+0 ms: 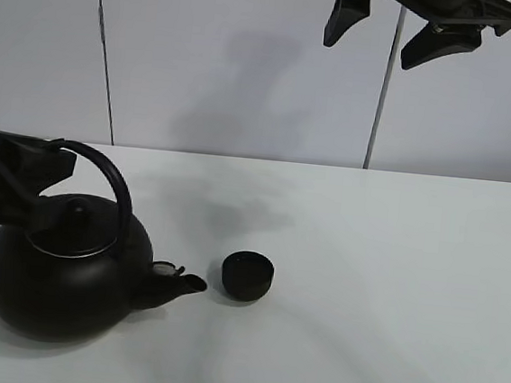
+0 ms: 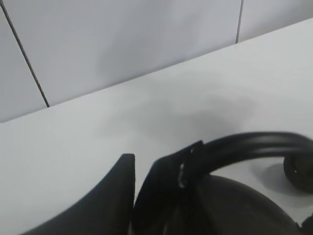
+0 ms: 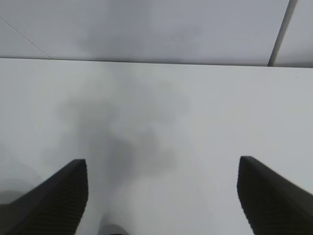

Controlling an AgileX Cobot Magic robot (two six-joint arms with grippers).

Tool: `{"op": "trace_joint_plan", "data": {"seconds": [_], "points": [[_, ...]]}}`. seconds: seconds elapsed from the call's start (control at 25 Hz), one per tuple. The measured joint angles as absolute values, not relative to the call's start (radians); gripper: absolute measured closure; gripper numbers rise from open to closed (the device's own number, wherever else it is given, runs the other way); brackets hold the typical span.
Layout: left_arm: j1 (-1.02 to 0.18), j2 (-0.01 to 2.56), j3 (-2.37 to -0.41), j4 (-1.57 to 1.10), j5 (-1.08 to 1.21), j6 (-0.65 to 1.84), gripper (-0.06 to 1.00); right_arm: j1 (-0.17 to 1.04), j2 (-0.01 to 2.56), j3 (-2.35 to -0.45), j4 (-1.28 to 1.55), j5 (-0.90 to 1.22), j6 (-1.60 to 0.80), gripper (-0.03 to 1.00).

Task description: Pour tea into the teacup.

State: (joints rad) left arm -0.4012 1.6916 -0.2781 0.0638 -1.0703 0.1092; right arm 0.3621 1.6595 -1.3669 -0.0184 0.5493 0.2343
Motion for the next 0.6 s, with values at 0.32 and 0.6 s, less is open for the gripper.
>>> {"op": "trace_joint_plan", "data": {"seconds": [0.32, 0.6], "points": [[-0.401, 1.676, -0.247, 0.057, -1.107, 0.098, 0.61, 0.362, 1.659, -1.367, -0.018, 0.549, 0.234, 0.39], [-0.401, 1.674, -0.205, 0.051, -1.136, 0.067, 0.54, 0.362, 1.659, -1.367, -0.018, 0.549, 0.234, 0.39]]}}
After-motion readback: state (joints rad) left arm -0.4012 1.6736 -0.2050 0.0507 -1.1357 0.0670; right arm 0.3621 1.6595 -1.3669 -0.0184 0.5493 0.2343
